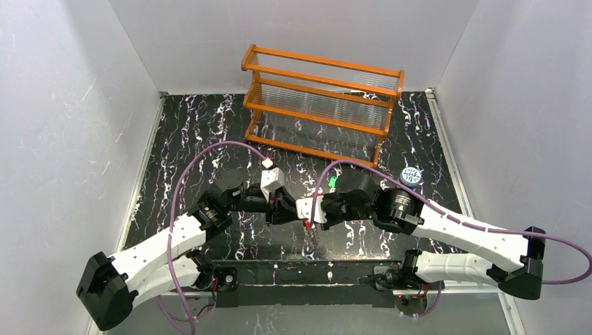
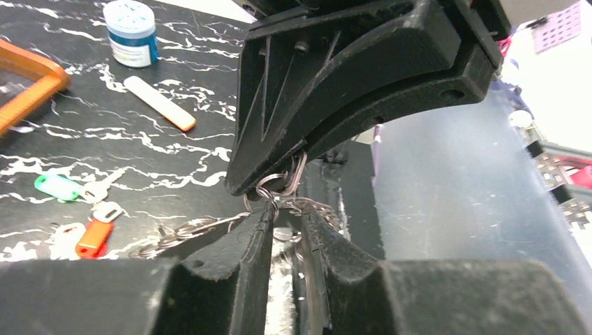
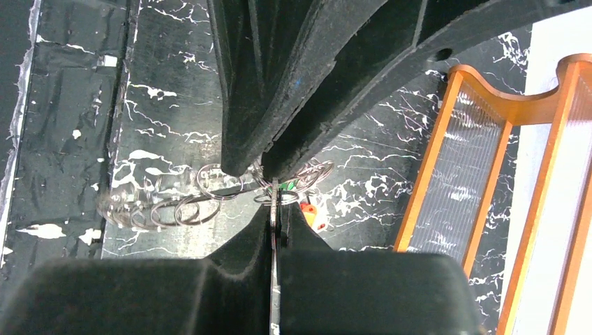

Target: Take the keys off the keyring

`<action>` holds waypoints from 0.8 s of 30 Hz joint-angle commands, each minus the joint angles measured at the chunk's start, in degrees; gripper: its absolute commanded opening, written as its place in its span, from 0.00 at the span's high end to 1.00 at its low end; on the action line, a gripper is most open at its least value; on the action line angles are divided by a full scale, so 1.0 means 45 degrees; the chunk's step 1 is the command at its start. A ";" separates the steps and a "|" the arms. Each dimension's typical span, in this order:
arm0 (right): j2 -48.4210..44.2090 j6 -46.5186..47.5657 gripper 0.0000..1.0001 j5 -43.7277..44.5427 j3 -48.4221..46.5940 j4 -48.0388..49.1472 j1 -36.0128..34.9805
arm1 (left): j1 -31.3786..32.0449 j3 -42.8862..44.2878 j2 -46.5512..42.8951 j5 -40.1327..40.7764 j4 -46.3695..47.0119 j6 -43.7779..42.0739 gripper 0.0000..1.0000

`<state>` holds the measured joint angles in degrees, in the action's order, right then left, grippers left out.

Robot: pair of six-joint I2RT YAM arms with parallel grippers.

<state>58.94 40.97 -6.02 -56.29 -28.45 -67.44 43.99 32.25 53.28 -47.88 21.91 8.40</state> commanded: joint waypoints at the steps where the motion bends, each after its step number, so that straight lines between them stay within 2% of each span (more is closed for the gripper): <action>1: -0.0430 0.0173 0.99 0.0229 -0.0029 0.0892 -0.0110 | -0.0063 0.0197 -0.0075 -0.0547 0.0351 0.1470 0.82; 11: -0.0472 0.0076 0.99 0.0065 -0.0088 0.0863 -0.0150 | -0.0065 0.0599 0.0738 -0.0799 0.0532 0.1778 0.84; 24: -0.0481 0.0018 0.99 0.0155 -0.0044 0.0894 -0.0170 | -0.0068 0.0417 0.0865 0.0334 0.0883 0.2659 0.84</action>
<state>58.30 40.93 -5.02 -56.25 -28.47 -67.90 43.97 32.75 57.52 -47.42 23.81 18.57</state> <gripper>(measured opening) 0.066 0.163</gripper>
